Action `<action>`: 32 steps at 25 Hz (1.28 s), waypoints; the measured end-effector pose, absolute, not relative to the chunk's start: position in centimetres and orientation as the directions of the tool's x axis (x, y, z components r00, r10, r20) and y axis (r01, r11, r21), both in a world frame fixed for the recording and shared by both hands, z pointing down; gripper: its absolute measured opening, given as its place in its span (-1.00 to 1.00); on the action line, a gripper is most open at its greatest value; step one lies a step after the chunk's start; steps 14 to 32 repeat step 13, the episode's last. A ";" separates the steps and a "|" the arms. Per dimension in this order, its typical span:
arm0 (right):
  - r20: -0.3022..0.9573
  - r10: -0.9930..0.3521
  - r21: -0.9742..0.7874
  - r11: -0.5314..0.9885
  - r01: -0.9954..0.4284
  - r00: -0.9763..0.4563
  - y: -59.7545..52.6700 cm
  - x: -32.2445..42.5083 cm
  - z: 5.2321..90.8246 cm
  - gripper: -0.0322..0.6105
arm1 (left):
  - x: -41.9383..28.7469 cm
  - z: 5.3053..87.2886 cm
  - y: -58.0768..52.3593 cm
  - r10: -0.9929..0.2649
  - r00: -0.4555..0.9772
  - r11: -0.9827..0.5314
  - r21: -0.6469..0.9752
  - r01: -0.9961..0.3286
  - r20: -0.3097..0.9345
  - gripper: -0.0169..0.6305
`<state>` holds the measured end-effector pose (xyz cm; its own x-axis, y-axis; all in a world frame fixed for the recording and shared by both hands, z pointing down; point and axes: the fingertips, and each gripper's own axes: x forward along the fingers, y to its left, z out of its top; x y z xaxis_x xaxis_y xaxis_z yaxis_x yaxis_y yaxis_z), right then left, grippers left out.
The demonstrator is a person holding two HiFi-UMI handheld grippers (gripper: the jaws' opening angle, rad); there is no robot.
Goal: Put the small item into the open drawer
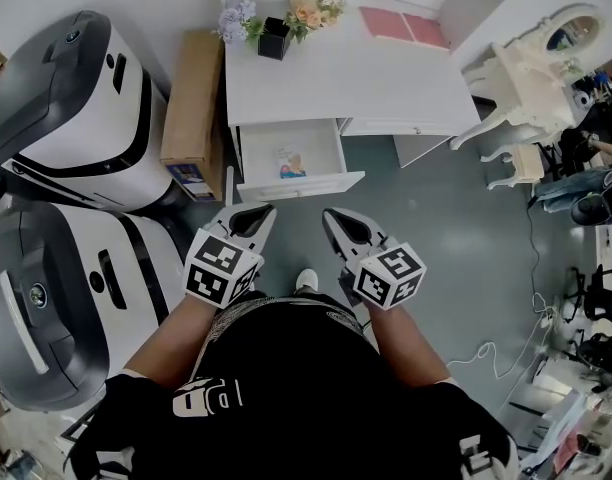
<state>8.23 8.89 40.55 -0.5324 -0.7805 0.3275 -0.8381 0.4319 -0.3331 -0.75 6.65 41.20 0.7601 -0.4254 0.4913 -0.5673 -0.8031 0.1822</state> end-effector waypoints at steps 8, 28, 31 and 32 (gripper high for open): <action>0.329 -0.782 -0.333 0.428 -0.840 -0.529 9.0 8.5 40.7 -0.88 | -0.4 41.2 6.7 -0.425 0.762 -0.806 0.179 -0.564 0.490 -0.90; 0.330 -0.783 -0.334 0.425 -0.841 -0.527 8.9 8.8 40.8 -0.88 | -0.2 41.2 6.5 -0.426 0.761 -0.805 0.178 -0.565 0.488 -0.90; 0.330 -0.783 -0.334 0.425 -0.841 -0.527 8.9 8.8 40.8 -0.88 | -0.2 41.2 6.5 -0.426 0.761 -0.805 0.178 -0.565 0.488 -0.90; 0.330 -0.783 -0.334 0.425 -0.841 -0.527 8.9 8.8 40.8 -0.88 | -0.2 41.2 6.5 -0.426 0.761 -0.805 0.178 -0.565 0.488 -0.90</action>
